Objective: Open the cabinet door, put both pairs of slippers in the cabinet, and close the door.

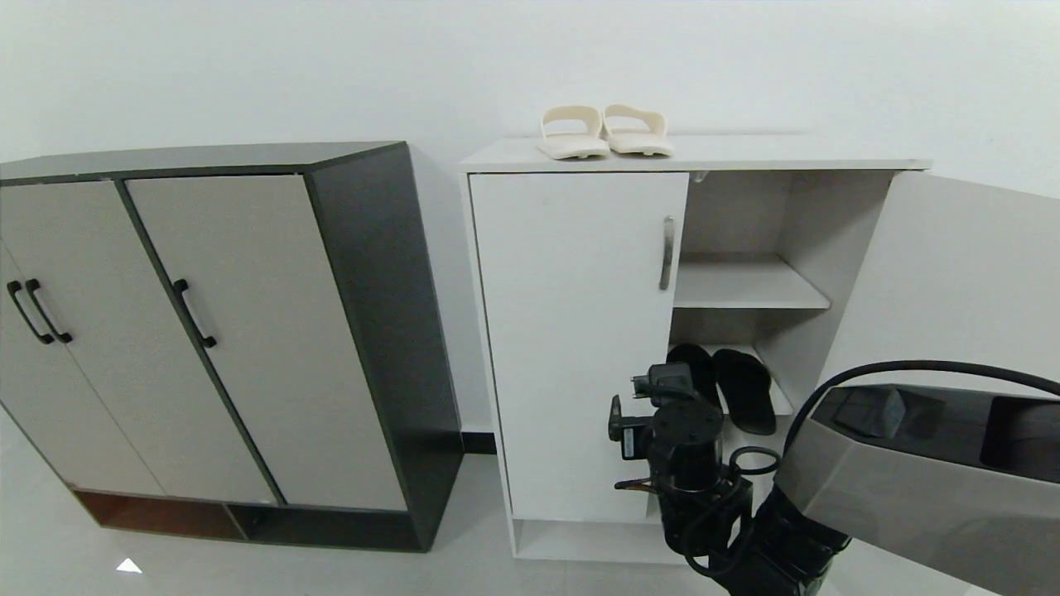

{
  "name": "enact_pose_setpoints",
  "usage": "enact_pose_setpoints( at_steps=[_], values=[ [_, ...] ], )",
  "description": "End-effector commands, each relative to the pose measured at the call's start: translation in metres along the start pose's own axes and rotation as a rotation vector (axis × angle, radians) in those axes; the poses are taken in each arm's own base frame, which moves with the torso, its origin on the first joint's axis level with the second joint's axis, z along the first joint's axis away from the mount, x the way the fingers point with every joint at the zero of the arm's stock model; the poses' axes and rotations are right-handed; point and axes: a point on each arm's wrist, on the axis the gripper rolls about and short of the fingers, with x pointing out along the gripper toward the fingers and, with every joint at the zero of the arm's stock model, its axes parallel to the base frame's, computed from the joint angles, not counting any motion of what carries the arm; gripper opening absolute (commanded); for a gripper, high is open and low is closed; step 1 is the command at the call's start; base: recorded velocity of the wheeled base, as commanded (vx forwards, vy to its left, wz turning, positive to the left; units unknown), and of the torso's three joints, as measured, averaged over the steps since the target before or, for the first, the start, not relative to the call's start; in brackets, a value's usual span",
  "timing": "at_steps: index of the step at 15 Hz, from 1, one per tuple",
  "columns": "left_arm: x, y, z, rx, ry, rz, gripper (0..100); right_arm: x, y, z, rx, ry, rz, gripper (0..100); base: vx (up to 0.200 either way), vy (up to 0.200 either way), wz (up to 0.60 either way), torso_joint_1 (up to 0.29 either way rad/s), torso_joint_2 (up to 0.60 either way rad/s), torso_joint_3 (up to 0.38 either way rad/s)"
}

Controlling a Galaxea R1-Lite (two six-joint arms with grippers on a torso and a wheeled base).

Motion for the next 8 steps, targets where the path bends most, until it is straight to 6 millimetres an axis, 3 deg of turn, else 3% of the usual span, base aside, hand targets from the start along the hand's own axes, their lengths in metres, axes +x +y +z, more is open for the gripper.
enact_pose_setpoints(
  at_steps=[1,2,8],
  values=[
    [0.0001,0.0,0.0001,0.0,0.001,0.002,0,-0.0001,-0.0001,0.0002,0.004,-0.003,0.001,100,0.0,0.2,0.0,0.007,0.0,0.002],
    [0.0001,0.0,0.0001,0.0,0.001,0.002,0,-0.0001,-0.0001,0.0004,0.005,-0.004,0.001,100,0.0,0.2,0.0,0.002,0.01,0.002],
    [0.0001,0.0,0.0001,0.0,0.001,0.002,0,-0.0052,-0.01,-0.0064,-0.018,0.019,0.068,100,0.0,0.0,0.0,0.0,0.0,0.0]
  ],
)
